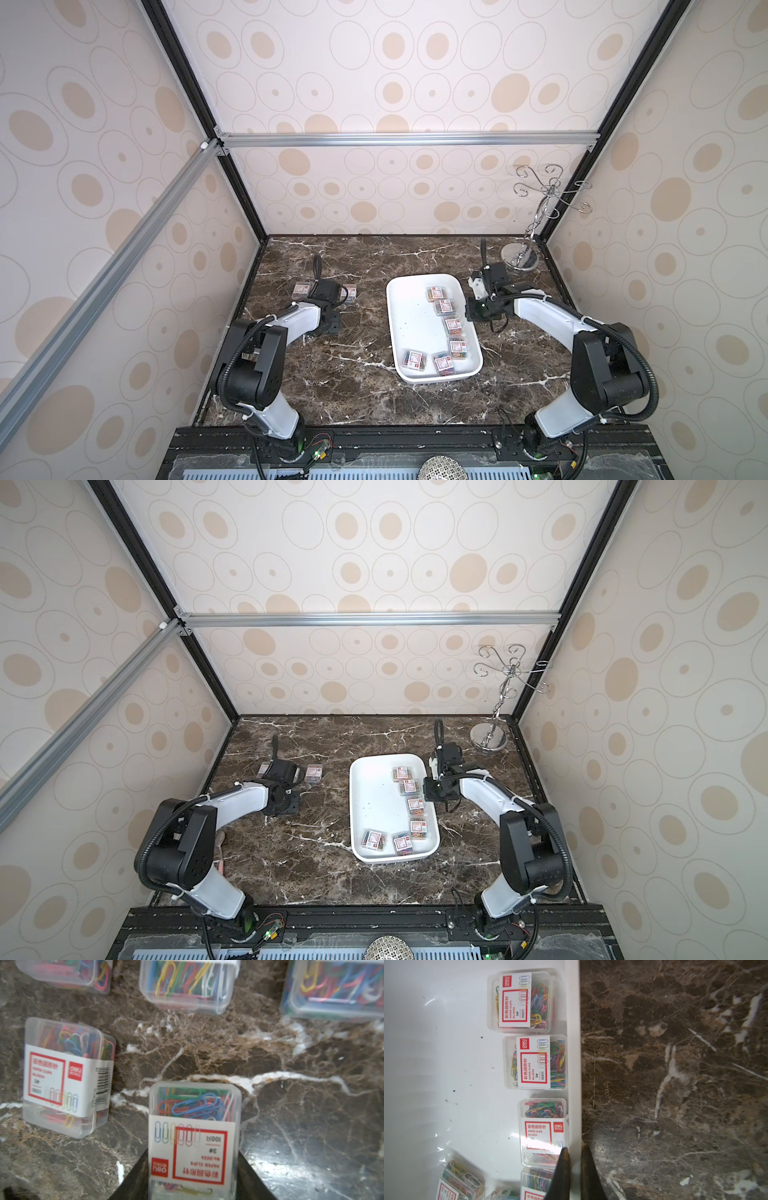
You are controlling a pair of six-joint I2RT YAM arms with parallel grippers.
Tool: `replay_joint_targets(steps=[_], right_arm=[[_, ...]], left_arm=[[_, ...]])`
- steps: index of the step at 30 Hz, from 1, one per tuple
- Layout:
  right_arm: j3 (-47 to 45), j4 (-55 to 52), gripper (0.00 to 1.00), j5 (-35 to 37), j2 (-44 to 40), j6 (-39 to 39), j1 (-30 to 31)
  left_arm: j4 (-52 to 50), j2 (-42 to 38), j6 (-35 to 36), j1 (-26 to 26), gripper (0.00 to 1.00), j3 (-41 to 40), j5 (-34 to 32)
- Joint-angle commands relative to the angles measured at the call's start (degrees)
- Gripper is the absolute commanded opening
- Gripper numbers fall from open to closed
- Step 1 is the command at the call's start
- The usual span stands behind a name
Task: Take the paper clips out of the storage box
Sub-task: Place the boxed paper clips at the center of the board.
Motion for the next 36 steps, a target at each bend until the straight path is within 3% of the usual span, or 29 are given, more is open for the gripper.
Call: replay_joint_targets(steps=[1, 3, 6, 10, 36], right_arm=[[-0.2, -4.44, 0.0, 2.65, -0.15, -1.24, -0.59], [-0.35, -4.3, 0.0, 2.65, -0.14, -1.24, -0.61], [-0.31, -4.3, 0.0, 2.61, -0.04, -1.24, -0.59], [-0.34, -4.17, 0.0, 2.56, -0.09, -1.24, -0.6], [-0.11, -4.69, 0.0, 2.25, -0.64, -1.24, -0.68]], left_arm=[[-2.36, 1.0, 0.61, 0.63, 0.54, 2.86, -1.2], [-2.6, 1.19, 0.85, 0.63, 0.55, 3.39, -1.21], [-3.36, 1.28, 0.8, 0.63, 0.66, 4.01, -1.99], [-4.67, 1.15, 1.12, 0.63, 0.72, 4.92, -3.0], [-5.92, 1.37, 0.72, 0.71, 0.74, 5.59, -5.43]])
